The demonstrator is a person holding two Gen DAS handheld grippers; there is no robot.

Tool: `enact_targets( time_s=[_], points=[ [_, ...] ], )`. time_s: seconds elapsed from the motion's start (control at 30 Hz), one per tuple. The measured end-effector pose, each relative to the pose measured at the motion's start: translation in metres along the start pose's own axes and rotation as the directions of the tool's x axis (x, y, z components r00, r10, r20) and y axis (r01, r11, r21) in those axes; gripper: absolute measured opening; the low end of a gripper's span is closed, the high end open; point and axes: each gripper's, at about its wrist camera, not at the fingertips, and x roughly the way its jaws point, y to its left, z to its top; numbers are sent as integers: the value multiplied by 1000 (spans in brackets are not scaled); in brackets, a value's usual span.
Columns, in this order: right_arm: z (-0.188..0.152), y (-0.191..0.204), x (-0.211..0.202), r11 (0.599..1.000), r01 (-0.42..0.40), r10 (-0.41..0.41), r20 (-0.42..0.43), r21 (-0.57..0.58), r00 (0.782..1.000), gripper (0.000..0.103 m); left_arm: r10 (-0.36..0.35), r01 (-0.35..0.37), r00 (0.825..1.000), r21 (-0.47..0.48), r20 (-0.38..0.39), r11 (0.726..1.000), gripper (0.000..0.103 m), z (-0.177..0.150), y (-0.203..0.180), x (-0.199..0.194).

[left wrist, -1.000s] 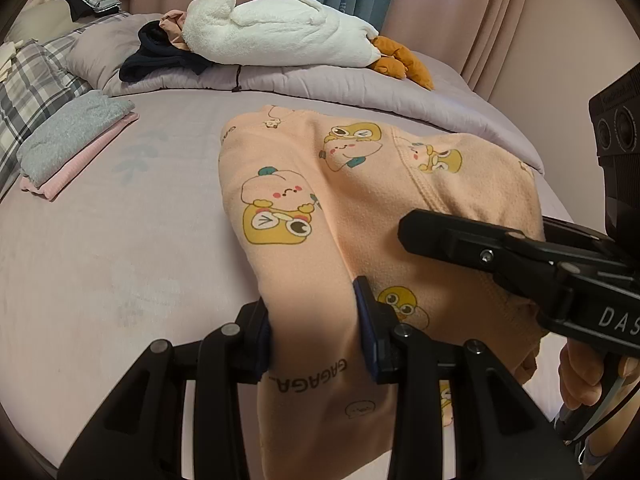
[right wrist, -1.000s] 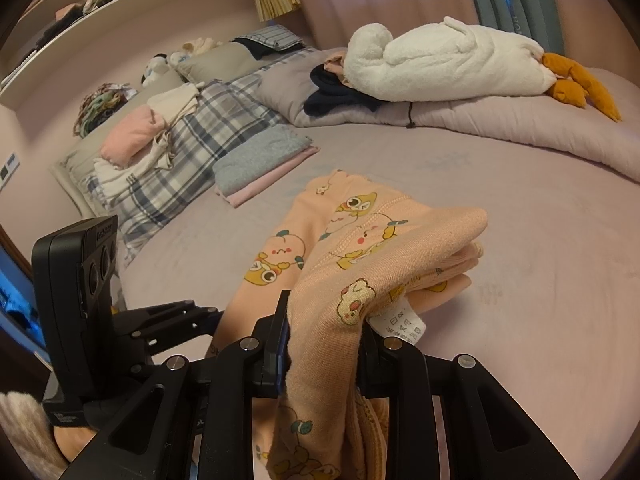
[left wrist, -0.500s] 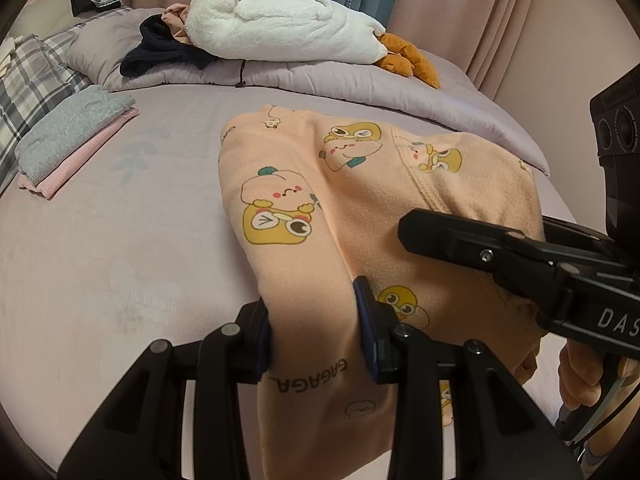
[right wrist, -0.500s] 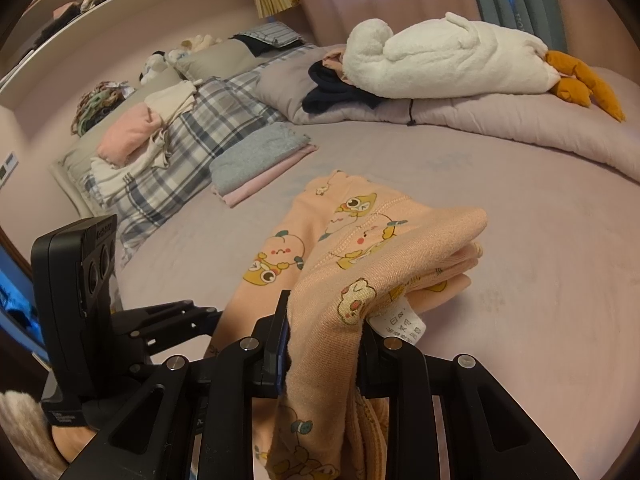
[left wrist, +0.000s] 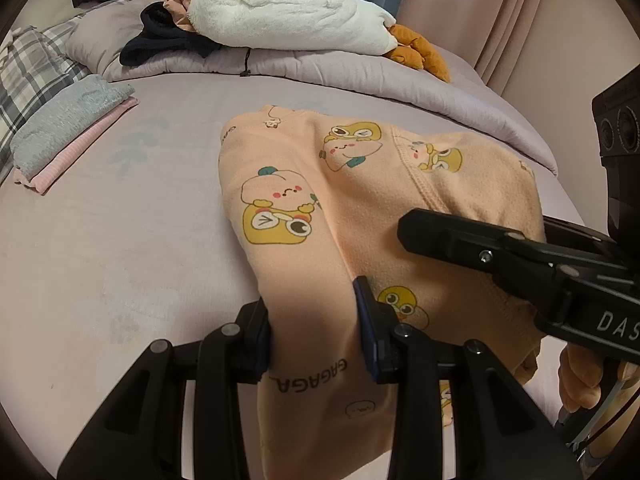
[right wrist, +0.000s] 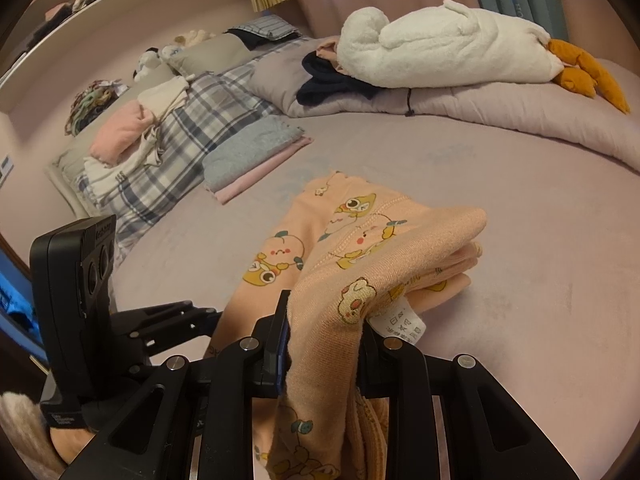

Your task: Fold small clothes

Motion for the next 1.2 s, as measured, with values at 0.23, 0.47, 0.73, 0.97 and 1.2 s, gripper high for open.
enact_targets(
  time_s=[0.23, 0.47, 0.73, 0.97, 1.2],
  points=[
    [7, -8, 8, 1000, 4, -4, 2, 5, 1000, 28, -1, 1, 1000, -7, -3, 1000, 36, 8, 5, 9],
    [11, -12, 13, 1000, 17, -17, 10, 8, 1000, 28, -2, 2, 1000, -5, -2, 1000, 36, 18, 7, 21],
    [17, -18, 17, 1000, 26, -26, 22, 13, 999, 28, 0, 0, 1000, 0, 0, 1000, 36, 30, 8, 32],
    [22, -23, 23, 999, 27, -27, 31, 18, 999, 28, 7, -7, 1000, 6, 1, 1000, 36, 39, 10, 40],
    [25, -25, 27, 999, 34, -35, 32, 16, 999, 28, 15, -15, 1000, 12, -2, 1000, 36, 45, 14, 49]
  ],
)
